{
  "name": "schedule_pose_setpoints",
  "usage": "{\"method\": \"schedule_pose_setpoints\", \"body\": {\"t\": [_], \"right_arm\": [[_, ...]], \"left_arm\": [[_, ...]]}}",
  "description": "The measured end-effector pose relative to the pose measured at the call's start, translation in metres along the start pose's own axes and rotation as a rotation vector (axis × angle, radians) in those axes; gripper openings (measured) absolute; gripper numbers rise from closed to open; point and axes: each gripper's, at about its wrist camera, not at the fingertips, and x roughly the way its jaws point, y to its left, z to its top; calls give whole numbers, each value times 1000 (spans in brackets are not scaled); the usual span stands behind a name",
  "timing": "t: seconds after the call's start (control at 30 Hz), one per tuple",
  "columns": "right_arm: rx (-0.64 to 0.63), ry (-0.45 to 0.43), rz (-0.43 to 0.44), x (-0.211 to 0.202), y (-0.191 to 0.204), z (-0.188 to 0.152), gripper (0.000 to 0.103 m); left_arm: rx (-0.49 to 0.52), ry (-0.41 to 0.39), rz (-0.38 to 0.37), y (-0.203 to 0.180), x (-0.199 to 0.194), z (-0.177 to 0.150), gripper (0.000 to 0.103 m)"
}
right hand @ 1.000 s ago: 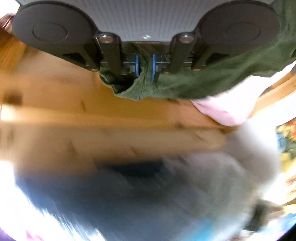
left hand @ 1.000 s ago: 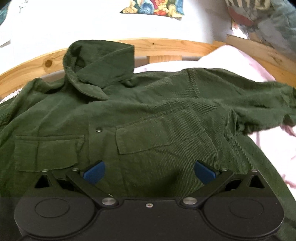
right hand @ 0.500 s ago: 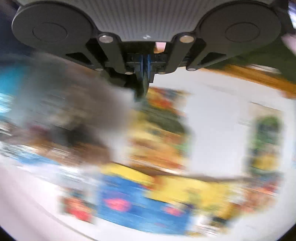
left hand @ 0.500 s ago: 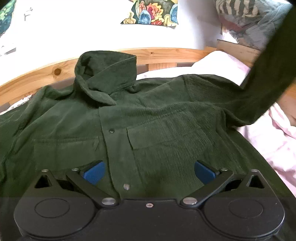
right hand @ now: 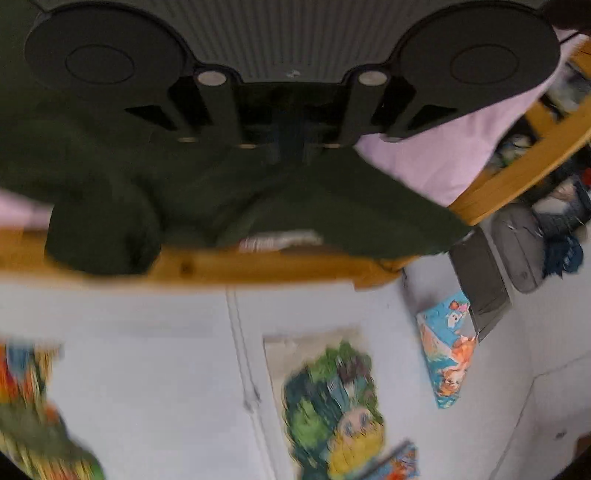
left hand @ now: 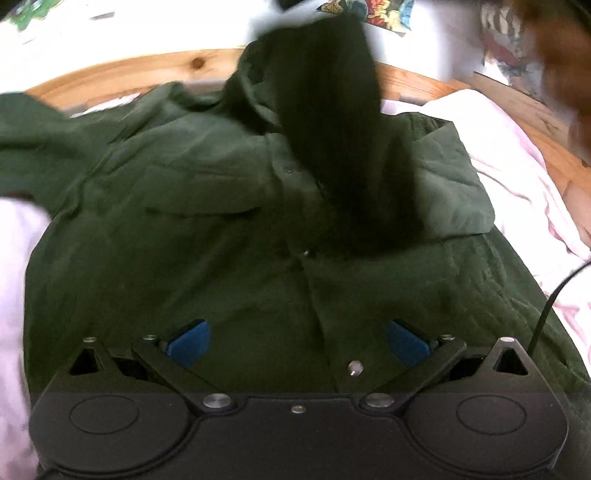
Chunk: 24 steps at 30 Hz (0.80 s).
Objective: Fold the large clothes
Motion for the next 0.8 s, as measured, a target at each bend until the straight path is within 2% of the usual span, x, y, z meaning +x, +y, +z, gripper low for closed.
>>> {"method": "schedule_pose_setpoints", "body": {"t": [0.03, 0.07, 0.1, 0.17, 0.27, 0.33, 0.37, 0.43, 0.5, 0.53, 0.57, 0.6, 0.63, 0.73, 0.8], "right_arm": [[13, -19, -2, -15, -11, -10, 73], [17, -31, -25, -29, -23, -17, 77], [16, -34, -62, -41, -36, -23, 77], [41, -49, -195, -62, -72, -30, 82], [142, -79, -455, -87, -146, -37, 83], [188, -117, -614, -96, -194, -42, 81], [223, -119, -660, -97, -218, -43, 76], [281, -114, -676, -90, -252, -43, 69], [352, -89, -634, -77, -279, -42, 69], [398, -69, -588, -69, -290, -42, 59], [450, -69, -543, -68, -300, -43, 22], [490, -73, -512, -69, -304, -43, 9], [485, -98, -530, -74, -299, -38, 9], [285, -134, -620, -78, -274, -25, 7], [331, -102, -648, -69, -286, -21, 7]], "left_arm": [[-13, -1, -6, 3, -1, -2, 102], [-25, -2, -14, 6, -2, -4, 102], [-41, -8, -25, 8, -3, -5, 102], [-73, -41, -39, 13, -5, -5, 102], [-153, -155, -41, 20, -7, 1, 102], [-188, -200, -18, 24, -2, 10, 102], [-188, -208, 3, 25, 4, 15, 102], [-165, -179, 85, 27, 25, 29, 102], [-140, -76, 175, 27, 53, 41, 102], [-120, -29, 199, 26, 65, 43, 101], [-102, 6, 220, 26, 75, 44, 99], [-90, 19, 226, 26, 83, 43, 100], [-79, 13, 227, 26, 87, 42, 100], [-41, -20, 259, 21, 92, 40, 103], [-47, -46, 273, 17, 94, 39, 103]]}}
